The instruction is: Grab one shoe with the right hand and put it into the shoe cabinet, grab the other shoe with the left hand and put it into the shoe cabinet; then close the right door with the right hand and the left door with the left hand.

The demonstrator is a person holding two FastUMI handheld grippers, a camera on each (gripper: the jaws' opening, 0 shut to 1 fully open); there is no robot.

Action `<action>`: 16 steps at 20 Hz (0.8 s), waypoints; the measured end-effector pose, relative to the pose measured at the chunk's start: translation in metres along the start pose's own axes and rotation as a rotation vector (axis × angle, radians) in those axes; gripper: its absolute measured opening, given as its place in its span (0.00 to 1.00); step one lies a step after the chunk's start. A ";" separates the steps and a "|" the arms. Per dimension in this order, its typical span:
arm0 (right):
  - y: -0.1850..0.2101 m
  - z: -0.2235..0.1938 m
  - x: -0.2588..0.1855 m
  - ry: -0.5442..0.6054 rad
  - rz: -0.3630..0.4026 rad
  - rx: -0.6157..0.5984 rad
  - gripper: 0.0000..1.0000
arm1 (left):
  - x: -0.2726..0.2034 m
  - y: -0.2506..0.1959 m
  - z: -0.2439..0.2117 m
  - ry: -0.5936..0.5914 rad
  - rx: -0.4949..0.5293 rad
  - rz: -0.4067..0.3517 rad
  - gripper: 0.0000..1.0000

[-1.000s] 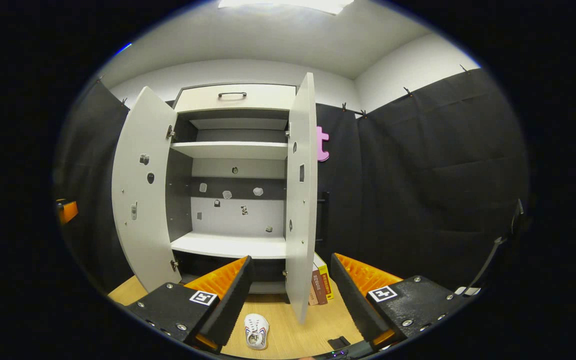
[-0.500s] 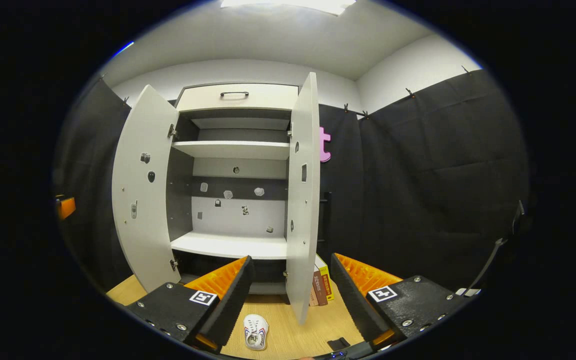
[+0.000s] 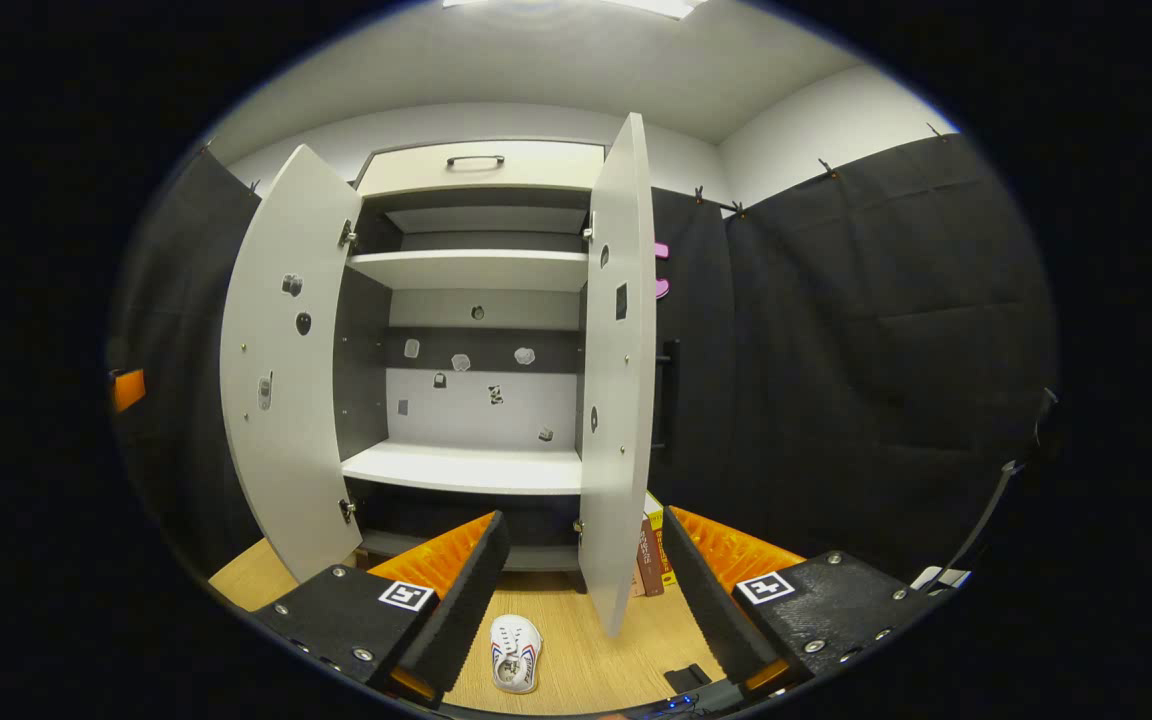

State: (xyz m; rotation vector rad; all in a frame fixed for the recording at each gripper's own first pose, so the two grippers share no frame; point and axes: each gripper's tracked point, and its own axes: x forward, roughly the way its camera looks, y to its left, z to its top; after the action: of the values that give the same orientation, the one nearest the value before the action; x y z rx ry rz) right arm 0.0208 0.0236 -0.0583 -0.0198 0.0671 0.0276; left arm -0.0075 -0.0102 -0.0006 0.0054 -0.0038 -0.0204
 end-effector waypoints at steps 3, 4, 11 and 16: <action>0.018 -0.043 0.012 0.070 0.036 -0.011 0.94 | 0.001 0.000 -0.005 0.008 -0.004 0.001 0.98; 0.023 -0.059 0.016 0.098 0.050 -0.021 0.94 | 0.002 0.002 -0.006 0.006 -0.001 0.006 0.96; 0.059 -0.180 0.051 0.259 0.112 -0.065 0.94 | 0.001 0.015 -0.015 0.018 0.010 0.047 0.96; 0.075 -0.279 0.070 0.420 0.133 -0.035 0.94 | -0.002 0.029 -0.027 0.047 0.051 0.091 0.96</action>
State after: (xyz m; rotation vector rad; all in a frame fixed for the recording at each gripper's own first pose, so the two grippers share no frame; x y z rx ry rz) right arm 0.0697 0.0943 -0.3422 -0.0560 0.4875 0.1580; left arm -0.0089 0.0189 -0.0271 0.0567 0.0425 0.0709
